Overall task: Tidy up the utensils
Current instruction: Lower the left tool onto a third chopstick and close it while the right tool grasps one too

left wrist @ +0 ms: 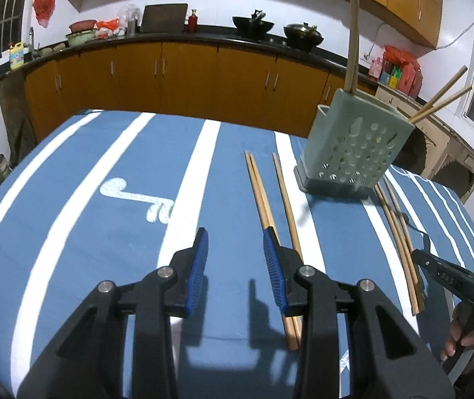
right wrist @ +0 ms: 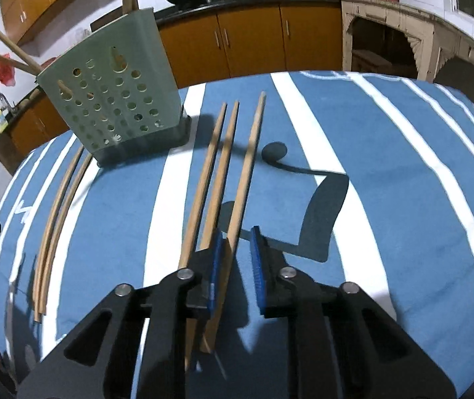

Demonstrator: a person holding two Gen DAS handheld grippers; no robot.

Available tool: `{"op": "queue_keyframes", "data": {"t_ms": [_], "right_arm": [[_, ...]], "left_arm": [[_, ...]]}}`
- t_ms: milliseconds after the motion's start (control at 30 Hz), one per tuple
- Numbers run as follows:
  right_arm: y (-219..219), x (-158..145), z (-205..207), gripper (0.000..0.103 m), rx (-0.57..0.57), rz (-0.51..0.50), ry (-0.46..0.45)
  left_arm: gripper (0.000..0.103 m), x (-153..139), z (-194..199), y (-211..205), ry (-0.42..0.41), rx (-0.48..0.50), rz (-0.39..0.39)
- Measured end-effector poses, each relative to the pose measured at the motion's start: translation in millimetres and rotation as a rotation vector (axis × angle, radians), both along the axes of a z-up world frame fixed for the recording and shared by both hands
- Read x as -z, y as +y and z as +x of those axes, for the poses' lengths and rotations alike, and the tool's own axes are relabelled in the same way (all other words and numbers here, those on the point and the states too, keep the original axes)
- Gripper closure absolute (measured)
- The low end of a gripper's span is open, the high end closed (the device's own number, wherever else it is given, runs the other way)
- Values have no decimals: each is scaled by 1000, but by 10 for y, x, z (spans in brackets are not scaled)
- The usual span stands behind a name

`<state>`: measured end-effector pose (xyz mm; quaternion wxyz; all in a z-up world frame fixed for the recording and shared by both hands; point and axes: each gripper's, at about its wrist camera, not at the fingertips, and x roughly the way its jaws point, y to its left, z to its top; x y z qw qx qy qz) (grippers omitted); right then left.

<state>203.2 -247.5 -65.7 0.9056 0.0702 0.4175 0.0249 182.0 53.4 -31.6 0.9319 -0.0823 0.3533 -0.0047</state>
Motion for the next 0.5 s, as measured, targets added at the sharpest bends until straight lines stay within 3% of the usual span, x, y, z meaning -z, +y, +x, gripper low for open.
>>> {"op": "queue_keyframes", "data": {"t_ms": [67,333,500], "right_arm": [[-22,8,-8,95,7,-22,-1],[-447,0,-21,95,156,-4,6],[-488,16,-46,95,150,-15,-1]], "left_arm": [[68,38,22,-11,15,10,-12],[68,136,92,-80,62,55,-44],[73,226,138,-209,98,104,-25]]}}
